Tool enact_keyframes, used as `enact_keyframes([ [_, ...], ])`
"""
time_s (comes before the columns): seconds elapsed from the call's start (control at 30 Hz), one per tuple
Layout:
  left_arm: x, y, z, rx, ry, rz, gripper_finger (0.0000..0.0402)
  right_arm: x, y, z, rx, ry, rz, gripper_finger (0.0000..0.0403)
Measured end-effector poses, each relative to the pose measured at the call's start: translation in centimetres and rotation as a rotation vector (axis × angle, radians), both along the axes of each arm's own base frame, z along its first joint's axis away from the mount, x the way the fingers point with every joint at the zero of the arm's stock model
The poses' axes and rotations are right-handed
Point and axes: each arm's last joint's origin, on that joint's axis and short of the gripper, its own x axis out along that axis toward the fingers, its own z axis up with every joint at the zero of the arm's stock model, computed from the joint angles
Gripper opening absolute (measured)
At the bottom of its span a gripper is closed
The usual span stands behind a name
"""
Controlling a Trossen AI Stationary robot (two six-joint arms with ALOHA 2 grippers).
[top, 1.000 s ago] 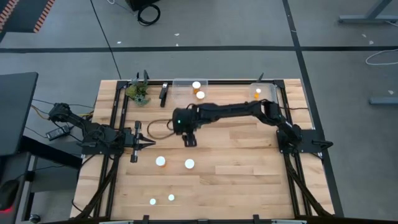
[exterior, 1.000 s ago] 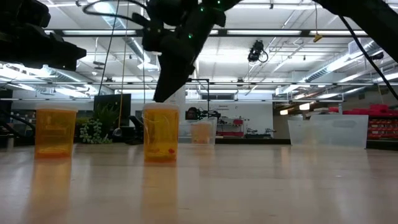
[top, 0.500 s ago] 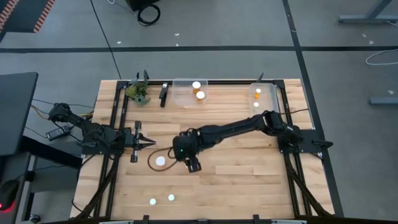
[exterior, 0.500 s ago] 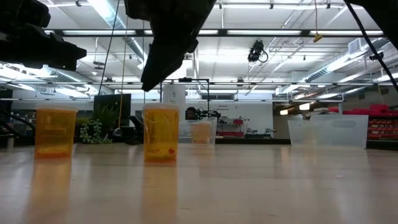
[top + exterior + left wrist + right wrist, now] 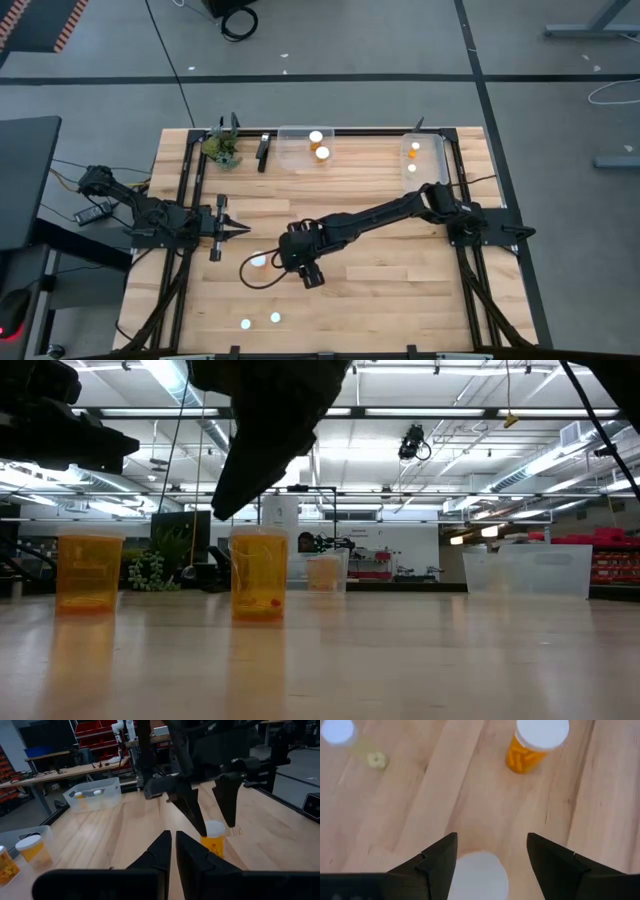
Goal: Pick and place medicine bottles into bin by pill shape (circle, oval)
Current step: Put the right big orange pill bottle into the left transparent bin
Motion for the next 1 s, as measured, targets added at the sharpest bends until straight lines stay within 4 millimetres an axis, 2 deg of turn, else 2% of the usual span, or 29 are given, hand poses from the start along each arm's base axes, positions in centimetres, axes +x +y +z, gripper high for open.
enact_keyframes([
  [0.47, 0.0, 0.0, 0.0, 0.000, 0.000, 0.000, 0.0030, -0.9, 0.5, -2.8, 0.014, 0.058, -0.025, 0.0246],
  [0.87, 0.0, 0.0, 0.0, 0.000, 0.000, 0.000, 0.0026, -1.4, 0.3, -3.1, -0.003, 0.114, -0.020, 0.0245],
  [1.0, 0.0, 0.0, 0.0, 0.000, 0.000, -0.001, 0.0027, -1.4, 0.3, -3.1, -0.003, 0.115, -0.020, 0.0234],
])
